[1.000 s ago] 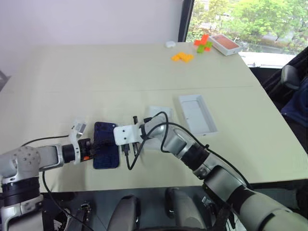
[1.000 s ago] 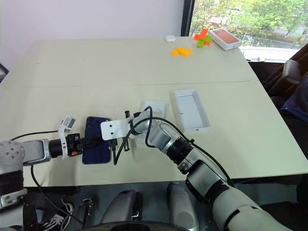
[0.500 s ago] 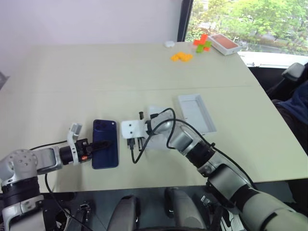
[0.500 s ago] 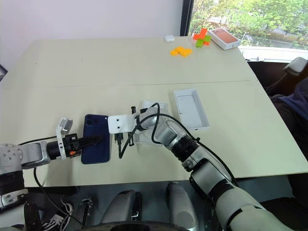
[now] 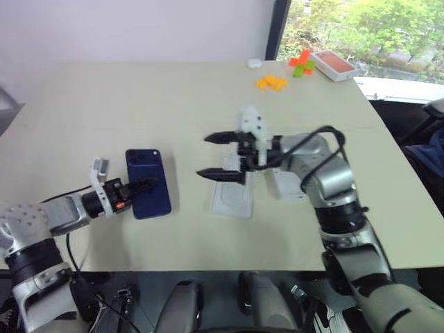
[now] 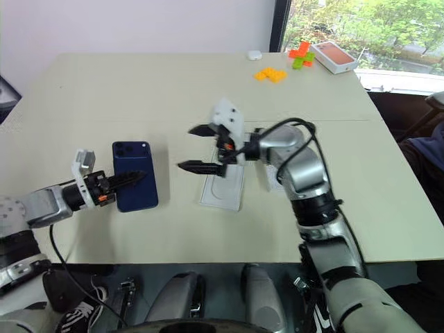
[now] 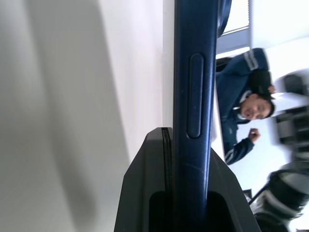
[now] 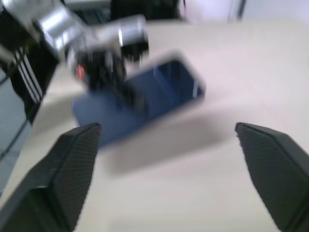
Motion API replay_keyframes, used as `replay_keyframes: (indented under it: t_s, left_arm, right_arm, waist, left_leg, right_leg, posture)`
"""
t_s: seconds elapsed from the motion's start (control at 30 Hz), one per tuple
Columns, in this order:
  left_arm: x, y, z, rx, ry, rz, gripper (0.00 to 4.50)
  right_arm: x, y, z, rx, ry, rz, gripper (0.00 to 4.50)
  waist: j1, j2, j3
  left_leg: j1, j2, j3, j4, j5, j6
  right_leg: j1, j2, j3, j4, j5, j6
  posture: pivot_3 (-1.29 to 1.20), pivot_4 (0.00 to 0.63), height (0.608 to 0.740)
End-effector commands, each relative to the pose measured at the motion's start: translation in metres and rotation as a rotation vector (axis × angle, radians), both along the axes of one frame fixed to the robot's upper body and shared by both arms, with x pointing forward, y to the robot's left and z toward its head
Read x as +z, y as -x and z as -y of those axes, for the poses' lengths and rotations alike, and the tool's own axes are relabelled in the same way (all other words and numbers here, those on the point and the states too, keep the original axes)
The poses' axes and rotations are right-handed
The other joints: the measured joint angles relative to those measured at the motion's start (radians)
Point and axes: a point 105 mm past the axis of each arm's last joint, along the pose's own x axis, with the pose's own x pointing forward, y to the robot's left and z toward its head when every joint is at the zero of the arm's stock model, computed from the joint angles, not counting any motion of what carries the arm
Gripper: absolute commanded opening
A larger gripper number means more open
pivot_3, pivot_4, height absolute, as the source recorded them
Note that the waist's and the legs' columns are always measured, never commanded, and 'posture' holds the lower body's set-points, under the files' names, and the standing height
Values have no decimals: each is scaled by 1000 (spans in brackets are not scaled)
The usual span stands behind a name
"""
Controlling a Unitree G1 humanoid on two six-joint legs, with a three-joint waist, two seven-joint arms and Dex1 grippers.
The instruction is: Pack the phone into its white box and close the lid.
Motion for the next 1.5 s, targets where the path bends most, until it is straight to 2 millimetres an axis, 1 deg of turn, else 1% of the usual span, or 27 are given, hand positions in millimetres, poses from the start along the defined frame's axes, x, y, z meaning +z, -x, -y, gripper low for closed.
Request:
replay_keyframes:
  t_s: [0.03, 0.13, 0.2, 0.27, 0.33, 0.47, 0.53, 0.63, 0.77, 0.83, 0.87, 0.9, 1.07, 1.27, 1.5]
  left_arm:
    - [27, -5, 25, -75, 25, 100, 0]
    - [20, -9, 51, -129, 26, 64, 0]
    - [18, -11, 63, -155, 30, 51, 0]
    - [19, -16, 89, -199, 5, 41, 0]
    - [20, -22, 105, -212, -17, 35, 0]
    - [16, -33, 119, -224, -4, -18, 0]
    - [9, -36, 122, -230, -49, -40, 0]
    - [4, -39, 124, -243, -80, -52, 0]
    - [3, -40, 135, -285, -77, -51, 0]
    - [-1, -40, 138, -293, -83, -58, 986]
    - [-2, -40, 140, -299, -83, -58, 1362]
    - [-3, -39, 141, -304, -90, -53, 1834]
    - [-1, -40, 143, -319, -90, -40, 4443]
    - [3, -40, 152, -357, -97, -13, 4443]
    - [6, -32, 154, -396, -103, 5, 4443]
  right_arm:
    - [9, 11, 23, 17, 4, 68, 4460]
    - [4, 19, 54, -10, 29, 56, 4460]
    - [1, 22, 66, -25, 51, 58, 4460]
    - [-4, 23, 86, -84, 89, 86, 4460]
    - [-11, 22, 98, -122, 141, 112, 4460]
    - [-10, 19, 98, -152, 130, 132, 4460]
    - [-9, 18, 97, -160, 127, 141, 4460]
    - [-7, 17, 95, -174, 116, 155, 4460]
    - [-6, 14, 97, -193, 124, 172, 4460]
    - [-6, 14, 97, -196, 127, 177, 4500]
    - [-6, 14, 96, -198, 128, 181, 4500]
    - [-6, 14, 96, -199, 128, 182, 4500]
    - [-9, 11, 96, -209, 137, 191, 4500]
    - [-9, 7, 93, -207, 142, 204, 4500]
    - [-9, 2, 92, -209, 149, 225, 4500]
  waist:
    - [-6, -1, 0]
    - [-10, 0, 1]
    - [-14, -1, 1]
    - [-10, -1, 2]
    - [-5, -2, 2]
    - [-15, -2, 2]
    - [-14, -2, 2]
    - [-10, -2, 2]
    - [-7, -2, 2]
    - [-4, -2, 2]
    - [-4, -2, 2]
    - [-5, -2, 2]
    - [-6, -2, 2]
    - [-7, -2, 2]
    - [-7, -2, 2]
  left_leg:
    - [0, 0, 0, 0, 0, 0]
    - [1, -1, 1, 0, 0, 1]
    - [2, 0, 1, 0, 0, 1]
    - [2, 1, 2, 0, 0, 0]
    - [2, 1, 1, 1, 0, 0]
    - [3, 1, 3, 1, 1, 0]
    - [3, 1, 4, 1, 1, 0]
    - [3, 2, 3, 1, 1, -1]
    - [2, 3, 3, 1, 1, -1]
    - [2, 3, 3, 1, 1, -1]
    - [2, 3, 3, 1, 1, -1]
    - [2, 3, 3, 1, 1, -1]
    - [3, 3, 3, 1, 1, -1]
    - [3, 3, 3, 1, 1, -1]
    - [3, 3, 3, 1, 1, -1]
  right_leg:
    - [0, 0, 0, 0, 0, 0]
    - [1, -1, 1, 0, 0, 0]
    - [1, 0, 1, 0, 0, 1]
    - [1, 3, 2, 0, 0, 1]
    - [1, 4, 2, 1, 0, 1]
    - [2, 5, 3, 0, -1, 2]
    - [2, 8, 4, 0, -1, 1]
    - [1, 10, 5, 0, -1, 1]
    - [1, 9, 5, 0, -1, 1]
    - [1, 9, 5, -1, -1, 1]
    - [2, 9, 5, -1, -1, 1]
    - [2, 9, 5, -1, -1, 1]
    - [2, 9, 5, 0, -1, 1]
    - [2, 9, 5, 0, -1, 1]
    - [2, 9, 5, 0, -1, 1]
  posture:
    - [0, 150, 740]
    - [0, 150, 740]
    - [0, 150, 740]
    - [0, 150, 740]
    - [0, 150, 740]
    - [0, 150, 740]
    - [0, 150, 740]
    - [0, 150, 740]
    - [0, 150, 740]
    - [0, 150, 740]
    - [0, 150, 740]
    - [0, 150, 740]
    - [0, 150, 740]
    - [0, 150, 740]
    - [0, 150, 740]
